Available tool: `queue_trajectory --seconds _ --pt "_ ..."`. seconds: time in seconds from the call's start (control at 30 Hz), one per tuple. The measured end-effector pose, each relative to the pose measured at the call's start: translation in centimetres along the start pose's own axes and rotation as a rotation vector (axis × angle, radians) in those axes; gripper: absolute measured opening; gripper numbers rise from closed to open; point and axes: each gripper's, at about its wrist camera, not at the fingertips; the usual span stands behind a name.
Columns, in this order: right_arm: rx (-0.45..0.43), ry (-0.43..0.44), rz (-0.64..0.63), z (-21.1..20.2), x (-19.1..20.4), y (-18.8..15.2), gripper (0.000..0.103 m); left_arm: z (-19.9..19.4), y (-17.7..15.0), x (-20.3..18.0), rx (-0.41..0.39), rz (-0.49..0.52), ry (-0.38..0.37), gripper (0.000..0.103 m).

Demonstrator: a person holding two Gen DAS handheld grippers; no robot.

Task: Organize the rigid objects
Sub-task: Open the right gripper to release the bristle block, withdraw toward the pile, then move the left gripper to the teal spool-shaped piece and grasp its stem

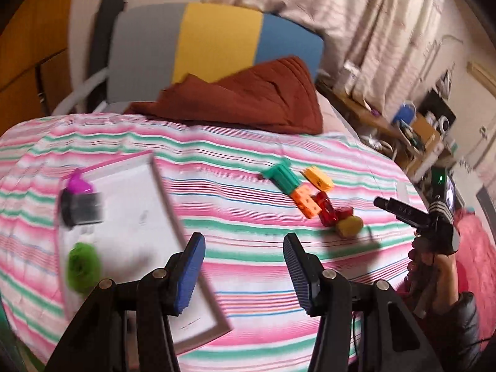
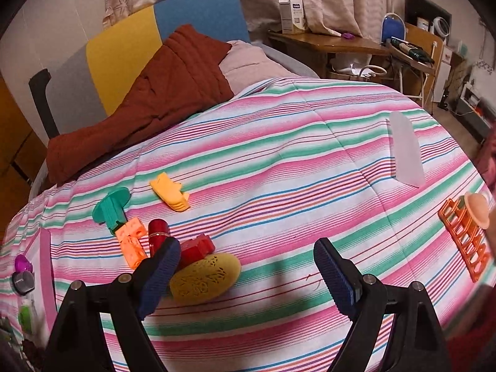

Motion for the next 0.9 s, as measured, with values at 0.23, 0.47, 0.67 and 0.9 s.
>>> queue_trajectory --seconds 0.23,0.47,0.67,0.9 --pt "0.005 0.031 0.060 0.0 -1.0 0.4 0.089 6.1 0.7 -4.2 0.085 0.064 -0.012 0.053" --pt "0.029 0.065 0.069 0.3 -0.8 0.3 0.089 11.9 1.6 -5.3 0.169 0.037 -0.005 0.053" --pt "0.027 0.085 0.056 0.1 -0.4 0.2 0.089 15.4 2.5 -6.2 0.216 0.021 -0.016 0.053" --pt "0.038 0.119 0.088 0.2 -0.7 0.2 0.090 19.6 4.3 -6.1 0.243 -0.078 -0.041 0.053"
Point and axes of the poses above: each gripper's, at about its wrist camera, not at the fingertips, and z roughly the way its jaws point, x to its left, y to its top, and after that the axes turned 5 degrees about -x, right-handed
